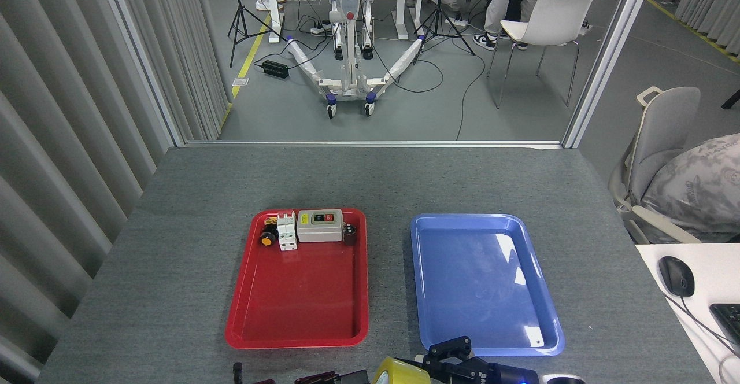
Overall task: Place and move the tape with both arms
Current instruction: 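Carry the tape toward the right gripper and hand it over, then move the tape with the right gripper over the blue tray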
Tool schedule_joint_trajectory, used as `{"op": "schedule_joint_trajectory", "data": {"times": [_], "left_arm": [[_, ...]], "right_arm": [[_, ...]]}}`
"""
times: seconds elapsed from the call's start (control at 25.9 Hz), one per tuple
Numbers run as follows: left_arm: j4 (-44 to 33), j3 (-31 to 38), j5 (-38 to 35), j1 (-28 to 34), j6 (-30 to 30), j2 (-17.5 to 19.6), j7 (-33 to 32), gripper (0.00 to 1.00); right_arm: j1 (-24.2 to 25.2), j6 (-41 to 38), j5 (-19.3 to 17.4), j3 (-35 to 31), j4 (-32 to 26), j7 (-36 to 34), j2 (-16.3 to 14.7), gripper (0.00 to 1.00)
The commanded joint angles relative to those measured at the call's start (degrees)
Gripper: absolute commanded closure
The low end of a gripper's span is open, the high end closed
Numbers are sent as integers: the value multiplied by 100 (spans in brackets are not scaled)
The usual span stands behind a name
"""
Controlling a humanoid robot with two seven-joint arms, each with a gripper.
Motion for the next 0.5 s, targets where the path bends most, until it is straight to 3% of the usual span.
{"op": "schedule_joint_trajectory", "data": {"times": [0.0, 0.12, 0.27, 0.39, 0.46], "left_arm": [[232, 406, -6, -33, -95, -43, 57, 23], [311, 767, -50, -77, -112, -79, 163, 21], [442, 1444, -41, -200, -121, -96, 216, 12], [425, 1901, -146, -227, -86, -158, 418, 12], [407, 2182, -866, -297, -51, -184, 1033, 12]], "right_arm": [[6, -171, -83, -69, -12, -20, -76, 71], [76, -303, -171, -175, -12, -55, -384, 71], [278, -364, -365, -579, -12, -55, -410, 71], [594, -364, -804, -1264, 14, -2, -419, 72], [981, -364, -1094, -1756, 111, 6, -445, 72]]}}
